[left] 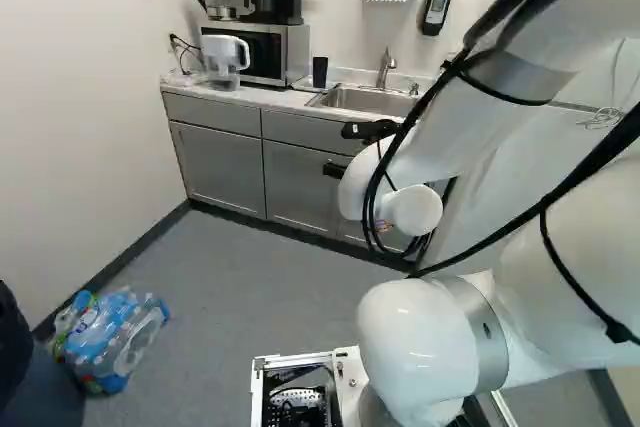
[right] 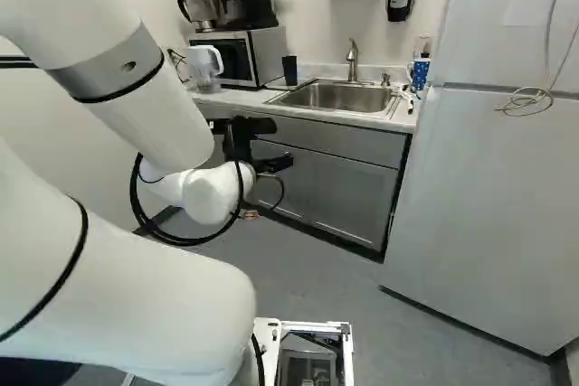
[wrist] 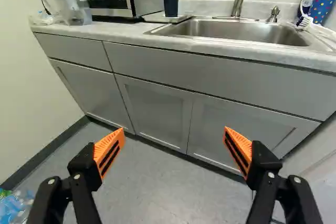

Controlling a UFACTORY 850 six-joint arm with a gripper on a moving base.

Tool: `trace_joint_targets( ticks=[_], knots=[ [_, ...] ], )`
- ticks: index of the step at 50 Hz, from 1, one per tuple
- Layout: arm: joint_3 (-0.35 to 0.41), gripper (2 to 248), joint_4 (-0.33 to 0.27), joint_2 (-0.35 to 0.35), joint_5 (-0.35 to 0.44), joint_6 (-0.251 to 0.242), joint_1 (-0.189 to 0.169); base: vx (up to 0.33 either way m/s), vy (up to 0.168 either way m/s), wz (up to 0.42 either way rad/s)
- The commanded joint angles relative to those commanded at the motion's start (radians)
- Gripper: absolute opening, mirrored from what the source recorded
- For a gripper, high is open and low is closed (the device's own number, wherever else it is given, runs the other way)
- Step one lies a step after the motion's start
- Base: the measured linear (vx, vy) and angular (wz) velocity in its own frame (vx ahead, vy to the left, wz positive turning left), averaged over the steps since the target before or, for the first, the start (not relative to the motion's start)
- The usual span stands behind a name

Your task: Rinse the cup and place it in the tray

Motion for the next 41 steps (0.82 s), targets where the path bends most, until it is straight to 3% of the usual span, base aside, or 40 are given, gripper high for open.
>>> trace_joint_targets(
  ticks=[41],
  knots=[
    [0.025, 247, -0.001, 0.002, 0.035, 0.000, 0.010, 0.000, 0.000, 0.000]
  ],
)
